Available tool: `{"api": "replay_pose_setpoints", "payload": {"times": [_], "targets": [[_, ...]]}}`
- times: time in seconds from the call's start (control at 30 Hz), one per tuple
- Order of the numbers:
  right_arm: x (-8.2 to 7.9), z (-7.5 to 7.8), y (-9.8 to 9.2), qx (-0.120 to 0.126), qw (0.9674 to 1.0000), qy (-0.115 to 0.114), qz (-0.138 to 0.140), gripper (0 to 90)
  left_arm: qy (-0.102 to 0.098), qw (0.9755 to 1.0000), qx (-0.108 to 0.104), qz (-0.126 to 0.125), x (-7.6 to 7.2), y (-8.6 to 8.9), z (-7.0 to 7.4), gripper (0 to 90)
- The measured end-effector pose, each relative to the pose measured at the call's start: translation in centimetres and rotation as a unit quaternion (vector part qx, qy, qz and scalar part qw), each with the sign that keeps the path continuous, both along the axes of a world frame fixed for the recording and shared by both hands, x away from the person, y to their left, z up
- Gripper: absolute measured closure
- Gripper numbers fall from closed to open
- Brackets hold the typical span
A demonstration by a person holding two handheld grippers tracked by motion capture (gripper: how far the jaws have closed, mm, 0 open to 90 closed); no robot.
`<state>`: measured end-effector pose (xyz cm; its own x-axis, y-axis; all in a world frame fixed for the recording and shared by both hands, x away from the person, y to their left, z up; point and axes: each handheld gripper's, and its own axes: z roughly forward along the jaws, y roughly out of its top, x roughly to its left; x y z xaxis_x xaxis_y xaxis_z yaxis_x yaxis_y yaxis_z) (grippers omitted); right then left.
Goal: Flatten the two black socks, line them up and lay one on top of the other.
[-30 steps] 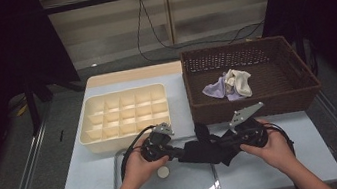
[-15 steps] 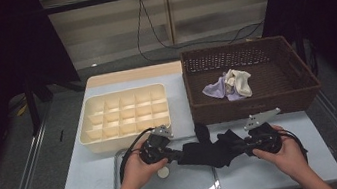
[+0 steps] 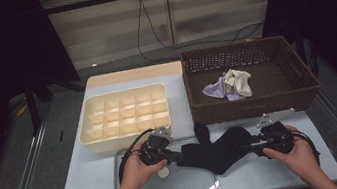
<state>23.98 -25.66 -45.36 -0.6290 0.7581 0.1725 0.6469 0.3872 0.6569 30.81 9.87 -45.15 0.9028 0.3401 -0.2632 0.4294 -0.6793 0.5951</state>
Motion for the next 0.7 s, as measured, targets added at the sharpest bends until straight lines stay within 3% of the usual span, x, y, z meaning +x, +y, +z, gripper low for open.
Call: {"api": "replay_pose_setpoints", "payload": {"times": [0.17, 0.33, 0.5, 0.7], "targets": [[0.3, 1.2, -0.1, -0.01, 0.9998, -0.009, -0.014, 44.7, 0.005, 1.0, -0.003, -0.004, 0.1, 0.1, -0.1, 87.1], [0.7, 1.9, 0.2, -0.022, 0.9996, -0.015, -0.011, 44.8, 0.004, 1.0, -0.003, -0.006, 0.1, 0.1, -0.1, 87.0], [1.9, 1.6, 1.8, -0.024, 0.9996, -0.014, 0.007, 51.0, 0.004, 1.0, -0.004, -0.005, 0.1, 0.1, -0.1, 87.0], [4.1, 0.4, 4.5, -0.026, 0.9994, -0.012, 0.022, 52.4, 0.007, 0.9999, -0.007, -0.006, 0.0, 0.0, -0.3, 86.9]]}}
